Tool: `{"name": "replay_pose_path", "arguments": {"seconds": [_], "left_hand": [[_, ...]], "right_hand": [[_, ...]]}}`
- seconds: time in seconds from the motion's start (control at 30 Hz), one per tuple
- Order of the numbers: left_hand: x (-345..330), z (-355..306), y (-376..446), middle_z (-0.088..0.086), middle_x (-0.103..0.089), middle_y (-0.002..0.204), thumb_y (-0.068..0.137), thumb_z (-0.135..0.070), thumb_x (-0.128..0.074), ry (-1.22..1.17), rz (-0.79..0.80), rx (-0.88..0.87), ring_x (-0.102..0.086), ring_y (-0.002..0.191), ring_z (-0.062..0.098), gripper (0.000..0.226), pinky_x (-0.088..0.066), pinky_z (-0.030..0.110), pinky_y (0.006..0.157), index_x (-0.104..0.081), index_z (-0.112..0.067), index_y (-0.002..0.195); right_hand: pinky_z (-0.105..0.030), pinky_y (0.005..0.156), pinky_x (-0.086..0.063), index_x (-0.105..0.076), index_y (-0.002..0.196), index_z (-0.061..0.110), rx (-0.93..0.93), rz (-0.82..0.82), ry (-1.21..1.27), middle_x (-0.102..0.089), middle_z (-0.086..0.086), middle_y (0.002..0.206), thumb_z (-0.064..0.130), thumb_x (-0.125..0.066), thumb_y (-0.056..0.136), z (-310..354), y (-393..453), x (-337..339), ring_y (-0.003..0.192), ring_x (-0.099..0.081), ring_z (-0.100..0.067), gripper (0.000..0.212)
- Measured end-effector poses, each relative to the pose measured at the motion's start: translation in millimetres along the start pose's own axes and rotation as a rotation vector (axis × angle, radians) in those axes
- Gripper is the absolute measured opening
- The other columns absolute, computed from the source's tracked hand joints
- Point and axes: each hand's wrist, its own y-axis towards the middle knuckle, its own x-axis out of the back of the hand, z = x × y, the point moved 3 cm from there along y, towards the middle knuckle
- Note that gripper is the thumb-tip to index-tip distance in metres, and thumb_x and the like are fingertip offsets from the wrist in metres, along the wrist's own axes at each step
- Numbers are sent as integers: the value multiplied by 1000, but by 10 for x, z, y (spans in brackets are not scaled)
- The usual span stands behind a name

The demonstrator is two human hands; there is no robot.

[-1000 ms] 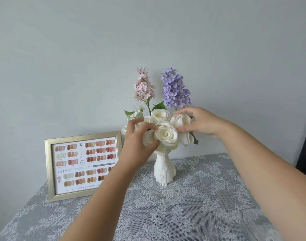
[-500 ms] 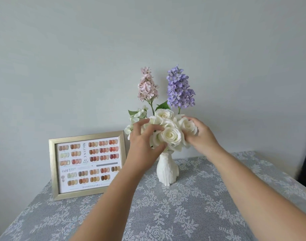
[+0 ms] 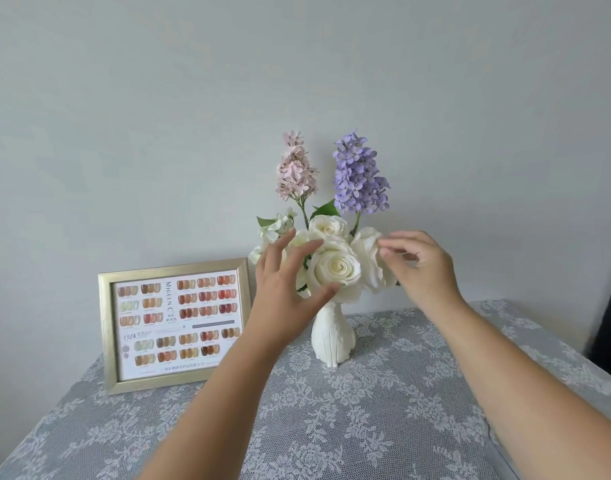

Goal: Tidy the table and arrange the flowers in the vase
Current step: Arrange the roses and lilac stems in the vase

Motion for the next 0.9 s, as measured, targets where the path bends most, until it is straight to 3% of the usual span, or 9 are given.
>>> {"name": "replay_pose_path", "arguments": {"seconds": [0.13, 0.23, 0.3, 0.4, 0.53, 0.63, 0.7, 0.77, 0.9], "left_hand": [[30, 19, -4, -11, -26, 152, 74, -58, -71, -10, 0, 1, -19, 143, 24, 60, -24, 53, 113, -50, -46, 130], [81, 20, 24, -11, -26, 153, 74, -59, -71, 6, -8, 12, -20, 144, 24, 62, -27, 54, 112, -51, -45, 131], [83, -3, 53, -10, -27, 154, 75, -58, -72, 35, -2, 2, -18, 145, 23, 64, -24, 54, 113, -51, -41, 133], [50, -51, 101, -7, -33, 152, 76, -56, -72, 57, -16, -59, -14, 142, 5, 64, -18, 46, 117, -53, -35, 134], [1, -63, 164, -9, -42, 148, 75, -58, -71, 59, -6, -96, 3, 126, -24, 64, -11, 44, 118, -53, -37, 133], [3, -40, 223, -12, -39, 149, 73, -64, -70, 92, 41, -96, -6, 142, 1, 66, -11, 43, 118, -52, -40, 132], [8, -33, 295, -11, -37, 151, 72, -66, -69, 126, 92, -103, -16, 144, 18, 71, -16, 43, 117, -49, -39, 134], [3, -39, 374, -9, -36, 151, 71, -67, -69, 158, 131, -109, -23, 140, 19, 78, -21, 41, 115, -44, -37, 138], [-44, -41, 459, -10, -44, 143, 70, -71, -65, 225, 177, -119, -27, 136, 22, 84, -25, 40, 113, -40, -34, 142]], "right_hand": [[-17, 82, -47, -77, 96, 20, 30, -28, -53, -65, 1, 100, 15, -71, 84, 77, 51, 44, 92, -61, -3, 14], [-21, 75, -47, -73, 96, 29, -48, -64, -86, -65, -2, 99, 25, -70, 83, 155, 301, 114, 85, -59, -13, 14], [-19, 71, -44, -75, 95, 22, -186, 59, -119, -69, -4, 99, 32, -72, 81, 175, 551, 49, 84, -61, -19, 18], [-25, 70, -48, -75, 86, 18, -390, 318, -29, -72, 0, 84, 29, -79, 75, 195, 814, -158, 80, -66, -17, 16], [-26, 62, -46, -72, 82, 12, -417, 385, -26, -69, -6, 75, 22, -82, 75, 181, 994, -314, 68, -59, -16, 16], [-38, 74, -57, -73, 92, 8, -395, 403, -37, -75, -11, 85, 22, -77, 80, 163, 1083, -375, 74, -70, -22, 19], [-34, 70, -60, -70, 100, 5, -382, 391, -41, -73, -11, 80, 20, -75, 83, 168, 1148, -406, 71, -71, -22, 23], [-31, 64, -60, -65, 107, 0, -400, 375, -25, -72, -17, 84, 17, -73, 85, 181, 1224, -438, 69, -71, -23, 29], [-38, 71, -61, -61, 103, 2, -408, 359, -49, -71, -20, 83, 14, -74, 84, 239, 1352, -515, 71, -73, -29, 26]]}}
